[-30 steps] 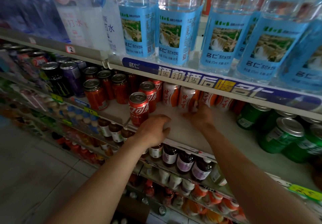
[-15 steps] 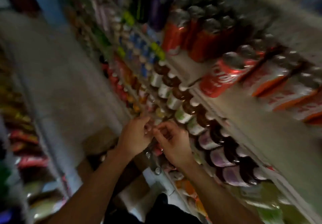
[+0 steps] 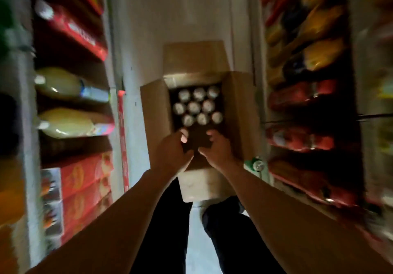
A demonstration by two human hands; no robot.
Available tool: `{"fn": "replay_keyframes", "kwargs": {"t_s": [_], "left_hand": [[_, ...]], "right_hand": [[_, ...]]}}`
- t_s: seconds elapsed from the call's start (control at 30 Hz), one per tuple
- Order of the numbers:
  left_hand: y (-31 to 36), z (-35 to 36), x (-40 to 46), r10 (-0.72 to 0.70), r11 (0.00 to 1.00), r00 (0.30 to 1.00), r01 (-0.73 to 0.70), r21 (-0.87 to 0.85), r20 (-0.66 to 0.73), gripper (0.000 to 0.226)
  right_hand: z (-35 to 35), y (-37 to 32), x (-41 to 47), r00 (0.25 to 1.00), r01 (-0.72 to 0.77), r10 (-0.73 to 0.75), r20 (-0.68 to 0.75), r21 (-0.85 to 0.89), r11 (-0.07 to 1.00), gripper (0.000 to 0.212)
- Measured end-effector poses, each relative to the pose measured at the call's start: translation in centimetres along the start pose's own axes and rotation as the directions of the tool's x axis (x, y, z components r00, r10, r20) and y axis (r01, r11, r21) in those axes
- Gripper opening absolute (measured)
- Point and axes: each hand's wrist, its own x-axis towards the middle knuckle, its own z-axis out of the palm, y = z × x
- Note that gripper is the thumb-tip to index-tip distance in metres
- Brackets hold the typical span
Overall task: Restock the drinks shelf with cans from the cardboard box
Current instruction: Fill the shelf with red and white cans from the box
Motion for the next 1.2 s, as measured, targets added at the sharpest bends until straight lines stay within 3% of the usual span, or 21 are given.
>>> {"fn": "replay_keyframes", "kwargs": {"t_s": [0.13, 0.2, 0.27, 0.33, 0.5, 0.57, 0.67, 0.73, 0.83, 0.9, 1.03, 1.2], "left_hand": [[-6.4, 3.8, 4.5, -0.025, 0.998, 0.998, 0.028, 0.051, -0.049, 0.032], [-8.8, 5.1, 5.8, -0.058, 0.998, 0.996, 0.06, 0.031, -0.073, 0.03], [-10.6, 6.5, 6.5, -0.101, 0.992, 0.991, 0.093, -0.09, -0.084, 0.028], [-11.7, 7.8, 6.6, -0.1, 0.978, 0.991, 0.082, -0.191, -0.088, 0.031], [-12.9, 8.6, 6.9, -0.043, 0.968, 0.994, 0.016, -0.25, -0.103, 0.034], [-12.4, 8.0, 6.6, -0.04, 0.968, 0.997, 0.023, -0.25, -0.063, 0.036], [-10.4, 6.3, 5.7, -0.028, 0.98, 1.0, 0.03, -0.196, 0.011, 0.045], [-8.5, 4.9, 5.1, 0.013, 0.984, 0.999, -0.005, -0.177, 0.042, 0.068], [-2.6, 0.8, 2.3, 0.159, 0.97, 0.981, -0.133, -0.205, 0.114, 0.106], [2.3, -2.6, 0.1, 0.298, 0.95, 0.935, -0.269, -0.161, 0.194, 0.115], [14.3, -11.8, -6.5, 0.51, 0.86, 0.845, -0.503, -0.088, 0.157, 0.085], [29.9, -21.7, -17.2, 0.707, 0.705, 0.707, -0.698, -0.123, 0.039, 0.045]], "right_hand": [[7.5, 3.3, 8.9, 0.992, 0.12, -0.114, 0.052, -0.136, 0.983, 0.087], [10.8, 3.9, 11.6, 0.975, 0.193, -0.164, 0.153, -0.201, 0.96, 0.09], [13.4, 4.2, 13.6, 0.955, 0.226, -0.19, 0.226, -0.149, 0.963, 0.073], [15.1, 4.3, 14.8, 0.964, 0.157, -0.136, 0.228, -0.075, 0.985, 0.058], [17.4, 4.9, 17.7, 0.994, 0.047, -0.045, 0.098, -0.02, 0.999, 0.045], [16.1, 4.5, 16.5, 0.996, 0.083, -0.083, 0.036, -0.015, 0.996, 0.036], [11.0, 3.2, 11.4, 0.989, 0.109, -0.1, -0.112, 0.073, 0.991, 0.026], [6.7, 1.9, 7.0, 0.987, 0.092, -0.058, -0.147, 0.233, 0.968, 0.03], [-2.2, -2.0, -1.6, 0.992, 0.056, 0.013, -0.123, 0.54, 0.84, 0.031], [-8.4, -5.5, -7.7, 0.993, 0.065, 0.012, -0.12, 0.616, 0.785, 0.02], [-20.8, -12.8, -21.4, 0.962, 0.186, -0.02, -0.272, 0.599, 0.779, 0.008], [-32.4, -18.5, -37.2, 0.819, 0.408, -0.106, -0.564, 0.443, 0.799, 0.027]]}}
